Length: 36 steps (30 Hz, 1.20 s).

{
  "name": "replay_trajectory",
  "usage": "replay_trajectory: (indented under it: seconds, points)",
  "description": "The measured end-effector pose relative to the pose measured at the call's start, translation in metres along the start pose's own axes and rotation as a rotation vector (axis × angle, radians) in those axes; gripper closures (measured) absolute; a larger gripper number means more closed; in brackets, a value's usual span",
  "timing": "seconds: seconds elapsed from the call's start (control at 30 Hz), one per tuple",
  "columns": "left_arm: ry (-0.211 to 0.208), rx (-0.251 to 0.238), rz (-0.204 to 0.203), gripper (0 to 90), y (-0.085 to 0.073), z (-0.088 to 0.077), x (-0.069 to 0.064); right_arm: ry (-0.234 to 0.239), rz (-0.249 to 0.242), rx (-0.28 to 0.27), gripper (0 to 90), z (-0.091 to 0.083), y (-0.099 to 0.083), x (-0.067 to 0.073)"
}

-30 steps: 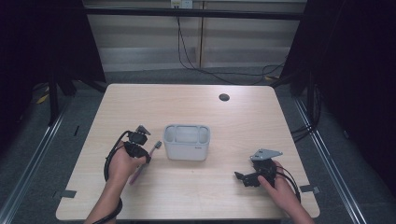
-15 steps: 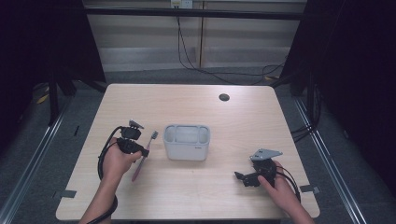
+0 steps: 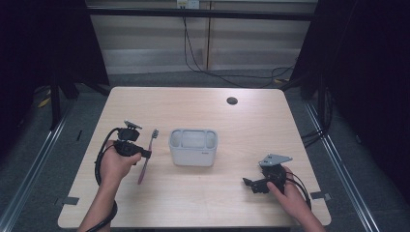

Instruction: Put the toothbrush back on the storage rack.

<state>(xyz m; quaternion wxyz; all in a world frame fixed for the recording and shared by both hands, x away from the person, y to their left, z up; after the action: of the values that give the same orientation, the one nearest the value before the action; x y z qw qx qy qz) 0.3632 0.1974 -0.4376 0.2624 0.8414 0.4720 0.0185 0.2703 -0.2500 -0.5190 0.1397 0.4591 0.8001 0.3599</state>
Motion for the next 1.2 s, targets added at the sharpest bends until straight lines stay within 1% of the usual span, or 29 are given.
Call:
replay_trajectory:
  seconds: [0.1,0.13,0.27,0.3,0.4,0.47,0.53,0.57,0.6,0.67,0.73,0.77,0.87,0.9,0.93,1.13,1.2]
  points:
    - [-0.006,-0.018,-0.004,81.2,-0.001,-0.002,0.001,0.000,0.000,0.000,7.0,0.000,0.000,0.000]
    - [-0.009,-0.031,-0.009,81.2,-0.002,-0.002,0.001,0.000,0.000,0.000,7.0,0.000,0.000,0.000]
    - [-0.017,-0.037,-0.007,81.2,-0.004,-0.004,0.002,0.000,0.000,0.000,7.0,0.000,0.000,0.000]
    - [-0.025,-0.047,-0.011,81.2,-0.005,-0.005,0.002,0.000,0.001,0.001,7.0,0.000,0.000,0.000]
    - [-0.031,-0.071,-0.010,81.2,-0.006,-0.008,0.002,0.000,0.001,0.000,7.0,0.000,0.000,0.000]
    - [-0.048,-0.088,-0.010,81.2,-0.007,-0.010,0.003,0.000,0.002,0.001,7.0,0.000,0.000,0.000]
    - [-0.049,-0.113,-0.016,81.1,-0.009,-0.012,0.004,0.000,0.000,0.000,7.0,0.000,0.000,0.000]
    - [-0.061,-0.113,-0.011,81.2,-0.010,-0.013,0.004,0.000,0.000,0.000,7.0,0.000,0.000,0.000]
    - [-0.065,-0.129,-0.018,81.2,-0.010,-0.014,0.004,0.000,0.002,0.001,7.0,0.000,0.000,0.000]
    - [-0.067,-0.145,-0.002,81.1,-0.012,-0.016,0.004,0.000,0.000,0.000,7.0,0.000,0.000,0.000]
    - [-0.078,-0.173,0.000,81.1,-0.013,-0.020,0.003,0.000,0.000,0.000,7.0,0.000,0.000,0.000]
    - [-0.077,-0.183,0.001,81.1,-0.014,-0.022,0.003,0.000,0.002,0.001,7.0,0.000,0.000,0.000]
    - [-0.090,-0.233,0.009,81.1,-0.017,-0.028,0.004,0.000,0.001,0.001,7.0,0.000,0.000,0.000]
    - [-0.087,-0.242,0.015,81.1,-0.017,-0.029,0.004,0.000,0.001,0.000,7.0,0.000,0.000,0.000]
    - [-0.090,-0.256,0.007,81.1,-0.017,-0.030,0.004,0.000,0.001,0.000,7.0,0.000,0.000,0.000]
    - [-0.107,-0.298,0.018,81.1,-0.017,-0.038,0.002,0.000,0.000,0.000,7.0,0.000,0.000,0.000]
    - [-0.109,-0.311,0.033,81.1,-0.016,-0.041,0.001,0.000,0.000,0.000,7.0,0.000,0.000,0.000]
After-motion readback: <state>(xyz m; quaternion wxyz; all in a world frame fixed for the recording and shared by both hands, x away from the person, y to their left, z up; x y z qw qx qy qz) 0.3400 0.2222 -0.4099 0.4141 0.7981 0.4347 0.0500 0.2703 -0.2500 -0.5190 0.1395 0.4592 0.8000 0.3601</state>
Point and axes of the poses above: each handheld gripper's, and its own axes: z roughly forward along the jaws, y roughly out of its top, x roughly to its left, the point moved 1 cm from there along z, roughly forward along the jaws, and after that the axes turned 7 degrees about z, right-handed, at the moved point
